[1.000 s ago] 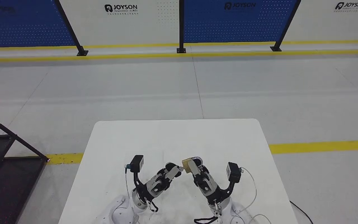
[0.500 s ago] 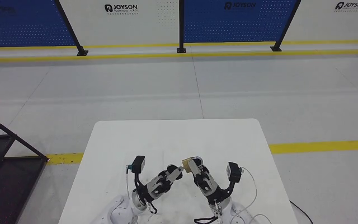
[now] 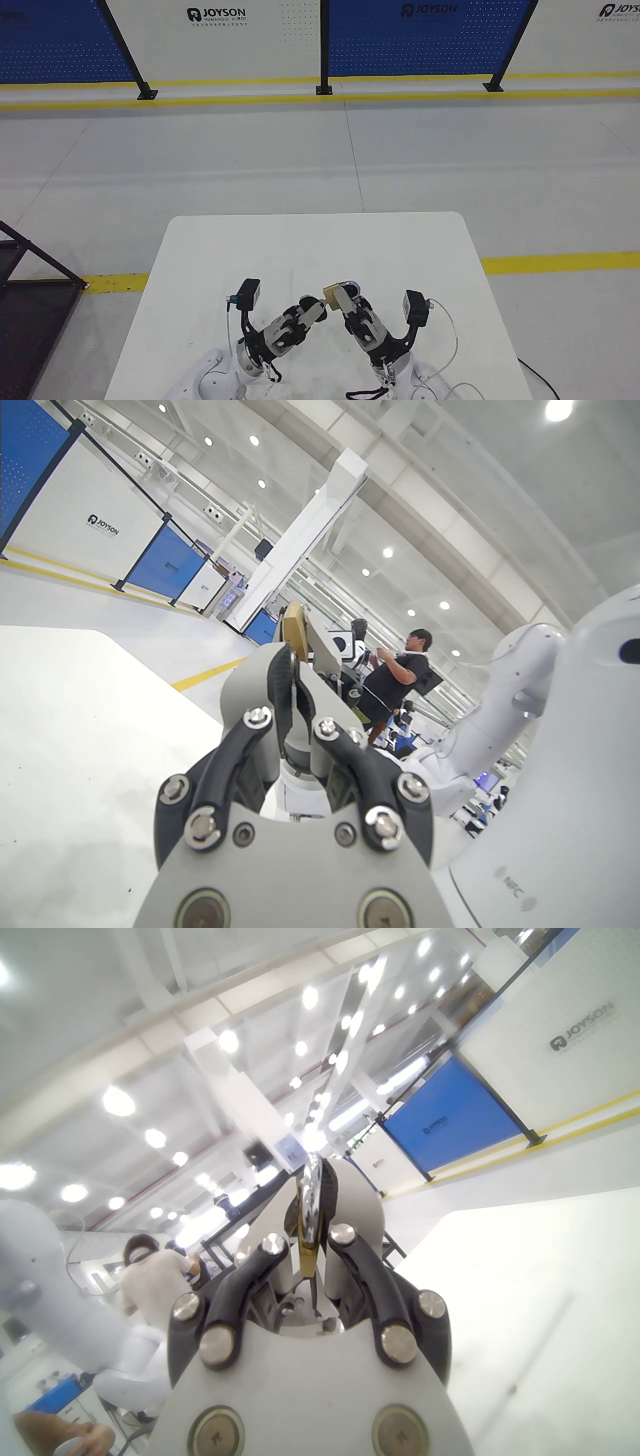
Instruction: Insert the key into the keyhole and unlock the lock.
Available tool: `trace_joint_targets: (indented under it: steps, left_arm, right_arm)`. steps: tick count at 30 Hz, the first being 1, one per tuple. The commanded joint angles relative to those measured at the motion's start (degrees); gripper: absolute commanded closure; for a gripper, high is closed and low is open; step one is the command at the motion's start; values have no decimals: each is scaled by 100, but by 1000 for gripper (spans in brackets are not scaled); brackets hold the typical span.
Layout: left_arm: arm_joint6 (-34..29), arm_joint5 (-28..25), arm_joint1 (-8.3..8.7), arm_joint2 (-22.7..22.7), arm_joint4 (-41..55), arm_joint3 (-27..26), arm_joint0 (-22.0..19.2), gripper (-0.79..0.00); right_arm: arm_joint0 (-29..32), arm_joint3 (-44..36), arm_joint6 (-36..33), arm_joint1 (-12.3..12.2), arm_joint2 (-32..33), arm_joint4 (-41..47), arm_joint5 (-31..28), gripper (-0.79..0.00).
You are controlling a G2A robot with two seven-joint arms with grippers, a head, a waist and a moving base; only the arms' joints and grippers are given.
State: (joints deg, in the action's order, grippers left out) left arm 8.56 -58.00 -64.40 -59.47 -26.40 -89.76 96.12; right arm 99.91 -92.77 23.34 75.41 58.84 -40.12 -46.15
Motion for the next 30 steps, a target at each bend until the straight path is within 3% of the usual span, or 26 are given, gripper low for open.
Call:
trace_joint_targets:
  steps: [1, 7, 17, 23, 30]
  left_arm:
    - [31, 0, -4, -7, -48, 20, -5, 0]
    - [472, 223, -49, -188, -878, -52, 36, 0]
    - [2004, 1013, -167, -212, -2935, -211, 218, 0]
    - [2851, 1817, -201, -189, -4120, -227, 266, 0]
    - [3490, 2423, -217, -150, -4800, -170, 257, 0]
  right_arm:
    - [0, 0, 0, -1, 1, 2, 0, 0]
    - [-4, 2, -2, -4, 3, 7, -2, 0]
    - [6, -15, -21, -14, 16, -43, 13, 0]
    - [12, -25, -28, -19, 23, -40, 39, 0]
    - [10, -35, -40, -22, 20, -48, 77, 0]
